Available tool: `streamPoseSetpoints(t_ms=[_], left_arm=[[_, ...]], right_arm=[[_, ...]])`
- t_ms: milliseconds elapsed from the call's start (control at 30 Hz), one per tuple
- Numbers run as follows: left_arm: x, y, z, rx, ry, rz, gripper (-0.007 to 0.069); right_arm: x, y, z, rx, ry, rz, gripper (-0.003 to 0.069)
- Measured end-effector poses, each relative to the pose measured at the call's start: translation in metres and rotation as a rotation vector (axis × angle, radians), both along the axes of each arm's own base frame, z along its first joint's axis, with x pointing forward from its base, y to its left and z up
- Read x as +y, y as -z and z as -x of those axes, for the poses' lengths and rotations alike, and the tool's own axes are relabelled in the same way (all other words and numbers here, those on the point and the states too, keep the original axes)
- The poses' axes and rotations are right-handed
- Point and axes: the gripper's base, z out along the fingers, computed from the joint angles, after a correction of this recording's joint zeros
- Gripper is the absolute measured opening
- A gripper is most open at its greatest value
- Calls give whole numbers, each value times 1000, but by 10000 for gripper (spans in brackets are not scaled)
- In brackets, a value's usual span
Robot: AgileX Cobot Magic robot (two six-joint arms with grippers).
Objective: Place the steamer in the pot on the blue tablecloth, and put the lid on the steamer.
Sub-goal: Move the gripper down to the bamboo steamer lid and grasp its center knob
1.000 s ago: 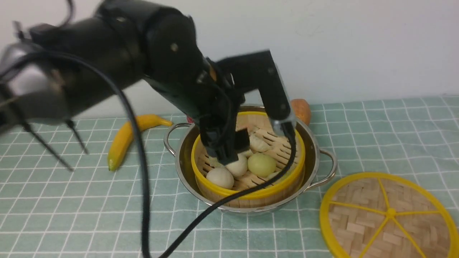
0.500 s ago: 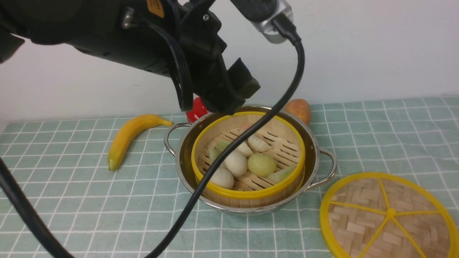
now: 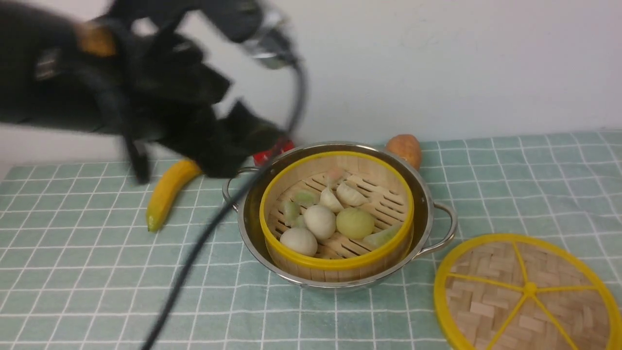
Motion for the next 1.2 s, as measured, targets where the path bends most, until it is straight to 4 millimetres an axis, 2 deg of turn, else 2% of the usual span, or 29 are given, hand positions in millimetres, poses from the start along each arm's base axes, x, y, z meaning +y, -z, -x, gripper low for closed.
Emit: streamPoseSetpoints(t_ms=[33,67,100,133,233,333,433,467,500,700,767,833,1200], left_arm=[[17,3,11,-7,-60,37,576],[20,0,13,-20,-71,42,576],[31,6,22,-18,-113,65,576],[54,14,41,-52,-213,96,576],[82,39,77,-105,-373,114,576],[94,63,105,-175,-477,131,576],[97,93,125,-238,-536,142,576],[97,94,128,-254,-539,145,576],[98,109,135,-284,-555,147,576],[102,158,155,-453,-604,156,576],[102,167,157,-462,-608,156,576],[102,188,158,-439,-618,154,576],[103,212,158,-384,-638,161,576]], right_arm=[[0,0,0,0,0,0,244],[0,0,0,0,0,0,244],[0,0,0,0,0,0,244],[0,0,0,0,0,0,244],[0,0,0,0,0,0,244],[0,0,0,0,0,0,244],[0,0,0,0,0,0,244],[0,0,0,0,0,0,244],[0,0,0,0,0,0,244],[0,0,0,0,0,0,243],[0,0,0,0,0,0,243],[0,0,0,0,0,0,243],[0,0,0,0,0,0,243]])
